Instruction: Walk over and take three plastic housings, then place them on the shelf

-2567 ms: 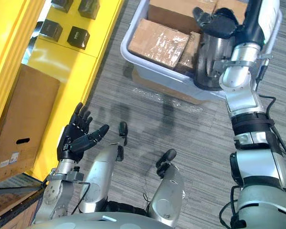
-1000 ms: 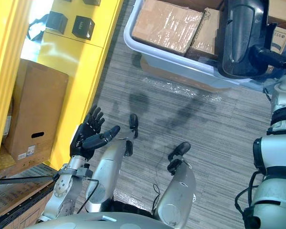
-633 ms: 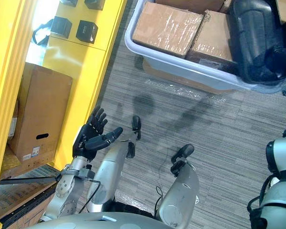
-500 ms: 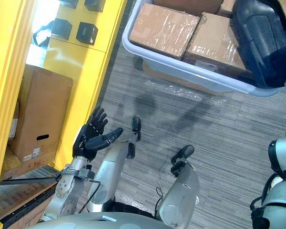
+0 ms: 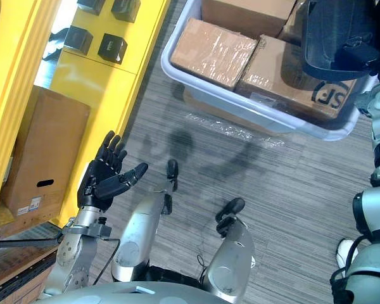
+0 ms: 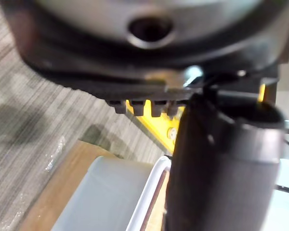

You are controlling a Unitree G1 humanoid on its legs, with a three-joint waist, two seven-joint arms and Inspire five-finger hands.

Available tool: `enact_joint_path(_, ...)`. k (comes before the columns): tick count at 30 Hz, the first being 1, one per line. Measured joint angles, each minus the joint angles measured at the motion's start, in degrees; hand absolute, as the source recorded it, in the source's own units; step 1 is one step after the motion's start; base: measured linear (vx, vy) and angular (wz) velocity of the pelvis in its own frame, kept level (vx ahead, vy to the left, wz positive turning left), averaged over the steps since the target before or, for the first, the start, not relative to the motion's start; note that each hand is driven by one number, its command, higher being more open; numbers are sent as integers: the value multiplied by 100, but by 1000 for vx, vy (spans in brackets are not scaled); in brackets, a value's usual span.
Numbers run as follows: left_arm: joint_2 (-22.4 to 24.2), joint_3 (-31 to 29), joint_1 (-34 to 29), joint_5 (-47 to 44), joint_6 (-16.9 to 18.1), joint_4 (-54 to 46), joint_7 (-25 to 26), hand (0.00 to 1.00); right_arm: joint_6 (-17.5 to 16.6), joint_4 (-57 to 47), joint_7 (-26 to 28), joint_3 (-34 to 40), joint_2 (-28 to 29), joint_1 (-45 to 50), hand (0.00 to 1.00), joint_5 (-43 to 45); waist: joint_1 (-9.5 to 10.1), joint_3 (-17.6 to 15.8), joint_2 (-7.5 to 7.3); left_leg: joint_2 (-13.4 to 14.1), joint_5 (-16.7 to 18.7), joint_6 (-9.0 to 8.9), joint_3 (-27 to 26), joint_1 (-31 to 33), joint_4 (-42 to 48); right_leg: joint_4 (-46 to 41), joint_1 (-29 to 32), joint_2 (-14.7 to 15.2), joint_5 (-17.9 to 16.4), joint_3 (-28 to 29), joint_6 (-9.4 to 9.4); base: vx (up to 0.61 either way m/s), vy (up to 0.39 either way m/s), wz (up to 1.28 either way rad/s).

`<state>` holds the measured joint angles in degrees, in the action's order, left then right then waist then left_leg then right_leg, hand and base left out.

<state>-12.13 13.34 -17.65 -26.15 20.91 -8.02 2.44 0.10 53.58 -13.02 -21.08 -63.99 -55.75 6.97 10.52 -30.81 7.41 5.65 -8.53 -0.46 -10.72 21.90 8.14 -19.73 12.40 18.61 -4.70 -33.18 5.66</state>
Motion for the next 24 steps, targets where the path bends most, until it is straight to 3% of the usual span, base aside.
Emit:
enact_joint_path(3,-47,-163,-81,-20,2,-213,-34,100,-254,-459,-437,481,122,281,0,-243,-62,17,-186,18,-10,-24,-46,-301,-152,160,-259,-74,11,43,16,54,-43,-9)
enact_joint_path(6,-170,-265,-4,-451,-31,-359,-425,100,-521,-878,-812,736,155,374,0,-513,-114,52,-354,59,-44,-80,-90,-506,-307,294,-409,-160,34,72,10,29,-40,-9)
enact_joint_path(9,-301,-309,164,-785,-367,-357,-769,100,-611,-1158,-1061,845,557,570,0,-798,-120,261,-593,105,-69,-131,-183,-761,-514,484,-572,-270,56,152,19,36,-50,-18)
enact_joint_path(10,-381,-298,296,-912,-619,-357,-947,100,-647,-1230,-1081,844,745,654,0,-969,-130,421,-702,118,-86,-157,-225,-813,-598,540,-575,-305,65,185,15,51,-47,-16)
enact_joint_path(14,-635,-185,1126,-1085,-1577,-284,-1349,100,-719,-1433,-1081,794,1235,835,0,-1643,-194,758,-849,118,-114,-190,-357,-1075,-836,836,-762,-400,176,286,44,55,-33,-16)
enact_joint_path(18,-774,-184,2072,-1656,-2370,229,-1471,100,-902,-1685,-1089,793,1531,1022,0,-2225,-312,885,-866,105,-123,-192,-472,-1279,-953,1125,-950,-463,321,386,77,34,-3,-13)
enact_joint_path(21,-819,-193,2594,-2371,-2852,671,-1449,100,-1170,-1921,-1099,801,1810,1183,0,-2744,-418,1023,-947,104,-159,-201,-618,-1402,-1109,1299,-959,-521,416,534,82,19,4,-24)
enact_joint_path(24,-791,-119,2911,-3049,-3064,950,-1330,100,-1438,-2216,-1103,813,2201,1491,0,-3110,-550,1204,-1087,94,-171,-205,-689,-1488,-1193,1425,-984,-575,474,637,74,35,4,-20)
